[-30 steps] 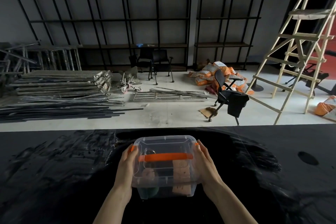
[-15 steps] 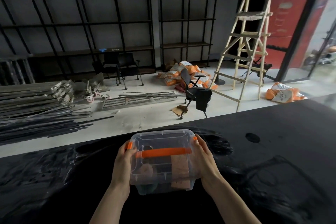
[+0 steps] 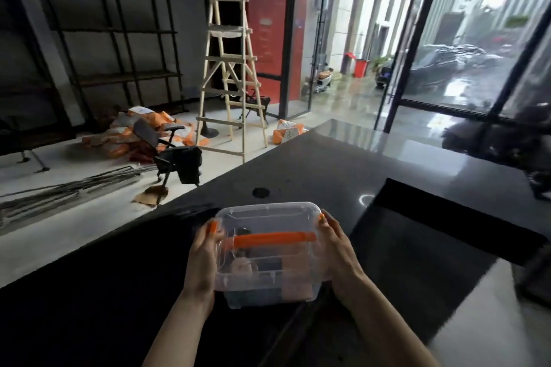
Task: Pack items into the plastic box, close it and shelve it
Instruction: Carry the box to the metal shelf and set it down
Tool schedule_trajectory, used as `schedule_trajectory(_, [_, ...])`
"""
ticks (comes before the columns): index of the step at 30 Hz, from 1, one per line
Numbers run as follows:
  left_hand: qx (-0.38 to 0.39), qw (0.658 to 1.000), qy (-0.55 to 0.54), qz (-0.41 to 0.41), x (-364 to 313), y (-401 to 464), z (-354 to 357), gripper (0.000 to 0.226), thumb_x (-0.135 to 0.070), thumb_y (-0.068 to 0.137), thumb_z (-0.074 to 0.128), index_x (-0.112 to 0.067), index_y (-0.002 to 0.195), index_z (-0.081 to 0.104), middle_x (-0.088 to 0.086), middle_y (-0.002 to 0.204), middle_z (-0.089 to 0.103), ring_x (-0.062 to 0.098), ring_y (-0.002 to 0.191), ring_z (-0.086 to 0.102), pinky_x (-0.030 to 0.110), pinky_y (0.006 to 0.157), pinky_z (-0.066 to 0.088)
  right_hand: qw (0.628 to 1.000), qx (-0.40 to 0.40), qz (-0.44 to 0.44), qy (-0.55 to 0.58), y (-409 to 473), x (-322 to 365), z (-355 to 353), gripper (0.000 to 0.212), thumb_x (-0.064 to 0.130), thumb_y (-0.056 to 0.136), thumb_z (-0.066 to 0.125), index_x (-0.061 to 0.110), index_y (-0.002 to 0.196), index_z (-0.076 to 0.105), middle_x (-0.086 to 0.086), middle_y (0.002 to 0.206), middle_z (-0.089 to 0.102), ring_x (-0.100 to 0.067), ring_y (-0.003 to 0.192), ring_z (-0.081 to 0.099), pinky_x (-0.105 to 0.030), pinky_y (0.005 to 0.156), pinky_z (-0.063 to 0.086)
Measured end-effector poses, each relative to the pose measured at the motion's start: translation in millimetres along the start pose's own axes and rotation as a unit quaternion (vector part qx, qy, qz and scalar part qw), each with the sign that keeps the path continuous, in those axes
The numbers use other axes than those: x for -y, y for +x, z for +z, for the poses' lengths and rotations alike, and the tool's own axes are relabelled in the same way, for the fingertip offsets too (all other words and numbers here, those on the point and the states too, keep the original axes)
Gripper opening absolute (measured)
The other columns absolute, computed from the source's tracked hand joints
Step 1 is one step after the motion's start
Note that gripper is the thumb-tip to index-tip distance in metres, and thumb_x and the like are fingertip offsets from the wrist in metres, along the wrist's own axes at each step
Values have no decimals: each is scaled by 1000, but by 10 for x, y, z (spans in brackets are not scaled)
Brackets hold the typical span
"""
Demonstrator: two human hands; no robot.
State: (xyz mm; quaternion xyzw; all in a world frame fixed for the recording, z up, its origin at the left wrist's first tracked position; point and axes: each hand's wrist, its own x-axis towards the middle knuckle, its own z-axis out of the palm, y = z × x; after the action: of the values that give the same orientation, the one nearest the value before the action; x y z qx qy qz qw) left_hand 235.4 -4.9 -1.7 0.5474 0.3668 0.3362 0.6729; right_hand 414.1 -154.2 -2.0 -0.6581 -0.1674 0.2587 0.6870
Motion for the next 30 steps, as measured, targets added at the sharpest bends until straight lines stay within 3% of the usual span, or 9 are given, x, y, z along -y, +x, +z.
schedule_trajectory(3, [66, 998, -16, -10, 108, -164, 380, 31, -25, 106, 43, -32, 134, 56, -22, 105, 68, -6, 92, 63, 25, 75, 46, 999, -52, -3, 14, -319, -45, -477, 50, 64, 86, 55, 43, 132, 58, -2, 129, 67, -29, 115, 67, -59, 91, 56])
schedule_trajectory(10, [202, 978, 24, -41, 427, -830, 1176, 29, -21, 105, 44, -19, 127, 63, 2, 100, 80, 7, 73, 76, 32, 63, 56, 984, -178, -24, -7, -1316, -192, -1525, 37, 45, 104, 39, 33, 136, 53, -7, 125, 67, -29, 107, 70, -56, 87, 59])
schedule_trajectory(13, [266, 962, 34, -45, 633, -1072, 1482, 32, -27, 101, 48, -4, 120, 59, 12, 105, 78, 10, 76, 75, 29, 64, 59, 977, -211, -20, -13, -1715, -297, -1905, 36, 45, 105, 36, 32, 135, 53, -5, 124, 68, -24, 102, 72, -44, 77, 64])
schedule_trajectory(15, [292, 954, 45, -43, 798, -1236, 1665, 34, -31, 98, 51, -1, 114, 56, 9, 104, 78, 8, 79, 73, 24, 69, 57, 971, -237, -22, -8, -1933, -389, -2140, 36, 42, 106, 35, 30, 135, 52, -4, 123, 68, -23, 102, 71, -39, 73, 63])
schedule_trajectory(16, [305, 951, 47, -35, 893, -1334, 1749, 28, -28, 101, 48, -2, 109, 55, 4, 96, 79, 6, 77, 73, 21, 65, 57, 968, -250, -18, -2, -2020, -447, -2252, 38, 44, 105, 35, 31, 138, 51, -3, 127, 66, -24, 105, 70, -42, 78, 62])
schedule_trajectory(19, [348, 936, 42, -41, 1179, -1580, 1967, 30, -24, 104, 45, -6, 124, 59, 8, 103, 79, 21, 91, 76, 32, 66, 59, 957, -289, -7, -7, -2269, -681, -2536, 44, 50, 103, 36, 38, 145, 44, -1, 140, 59, -27, 118, 63, -56, 95, 54])
schedule_trajectory(21, [351, 935, 32, -47, 1391, -1755, 2090, 35, -26, 101, 49, -13, 132, 59, 14, 112, 77, 28, 98, 75, 34, 66, 60, 952, -305, 1, 7, -2442, -864, -2736, 43, 52, 102, 37, 41, 143, 45, 0, 139, 59, -27, 119, 63, -59, 97, 52])
schedule_trajectory(25, [357, 933, 13, -52, 1919, -2140, 2333, 47, -37, 91, 55, -19, 133, 60, 17, 119, 75, 38, 109, 72, 60, 88, 59, 940, -340, -13, 25, -2751, -1263, -3186, 37, 46, 104, 38, 41, 138, 51, 2, 132, 63, -26, 115, 65, -58, 95, 53])
schedule_trajectory(30, [373, 927, 17, -33, 2667, -2711, 2642, 48, -36, 88, 55, -15, 131, 62, 22, 120, 73, 43, 108, 71, 68, 92, 54, 928, -372, -29, 19, -3191, -1910, -3781, 38, 45, 103, 42, 41, 139, 52, 3, 134, 62, -25, 119, 62, -50, 97, 52])
